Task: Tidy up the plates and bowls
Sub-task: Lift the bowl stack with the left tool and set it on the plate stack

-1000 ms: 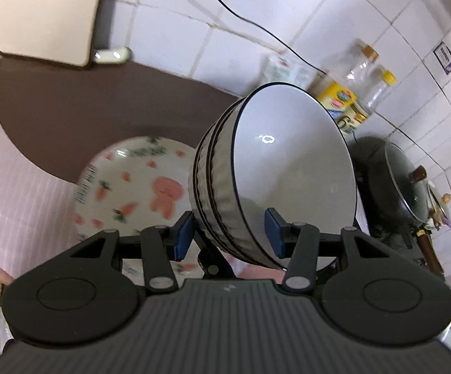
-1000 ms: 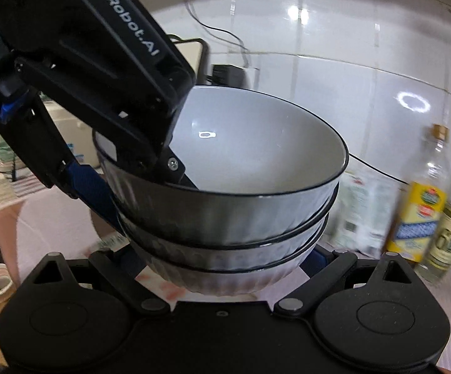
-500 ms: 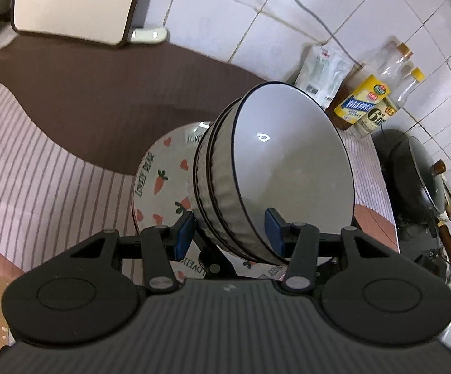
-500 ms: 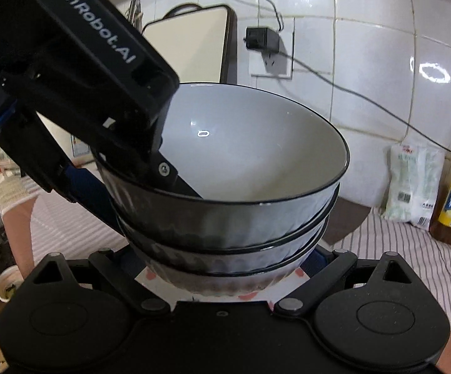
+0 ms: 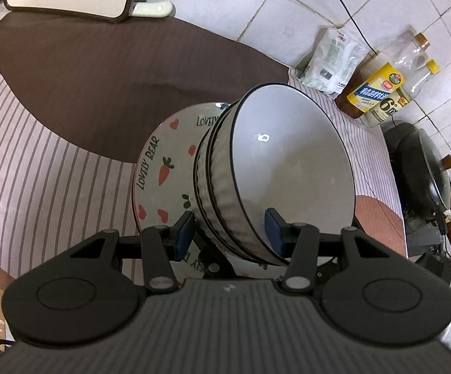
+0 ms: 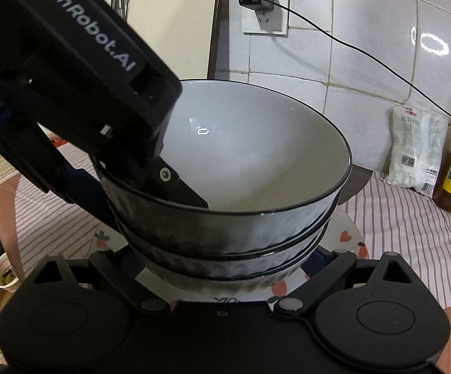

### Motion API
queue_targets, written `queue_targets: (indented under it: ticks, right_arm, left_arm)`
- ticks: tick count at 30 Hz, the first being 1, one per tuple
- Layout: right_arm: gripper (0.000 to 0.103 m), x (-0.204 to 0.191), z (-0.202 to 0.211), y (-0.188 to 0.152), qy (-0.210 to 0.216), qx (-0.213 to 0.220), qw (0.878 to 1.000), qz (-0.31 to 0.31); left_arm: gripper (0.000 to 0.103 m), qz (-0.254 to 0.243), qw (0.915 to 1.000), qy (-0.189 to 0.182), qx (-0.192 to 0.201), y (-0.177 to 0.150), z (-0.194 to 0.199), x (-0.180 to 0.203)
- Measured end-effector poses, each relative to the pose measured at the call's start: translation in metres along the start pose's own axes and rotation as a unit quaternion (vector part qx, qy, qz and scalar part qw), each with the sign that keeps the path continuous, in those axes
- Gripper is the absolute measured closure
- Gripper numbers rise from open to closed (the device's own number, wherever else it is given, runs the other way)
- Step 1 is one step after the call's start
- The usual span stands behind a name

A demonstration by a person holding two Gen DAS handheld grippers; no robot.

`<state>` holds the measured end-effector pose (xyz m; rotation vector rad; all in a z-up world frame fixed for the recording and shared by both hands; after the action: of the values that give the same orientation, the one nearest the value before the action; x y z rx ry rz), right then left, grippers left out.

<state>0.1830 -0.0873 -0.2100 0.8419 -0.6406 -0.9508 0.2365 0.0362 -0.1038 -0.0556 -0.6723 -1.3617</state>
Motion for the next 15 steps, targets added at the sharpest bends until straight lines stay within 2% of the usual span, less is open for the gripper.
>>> queue_targets:
  ticks: [15]
  right_arm:
    - [0.004, -0.008, -0.017, 0.014, -0.013, -0.036, 0.999, -0.008]
  left_arm:
    - [0.055, 0.015, 0.9998, -0.001, 0.009, 0.0, -0.008, -0.002]
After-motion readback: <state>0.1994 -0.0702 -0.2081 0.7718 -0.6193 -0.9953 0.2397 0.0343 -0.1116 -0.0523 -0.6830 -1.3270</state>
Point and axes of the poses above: each gripper's, at about its wrist camera, not at the fingertips, and z roughly against the way its jaws point, x to its right, y to its top, the point moved 2 cm from there along -z, roughly the way its jaws point, and after that the axes turned 4 degrees about z, right-handed, at the moved point
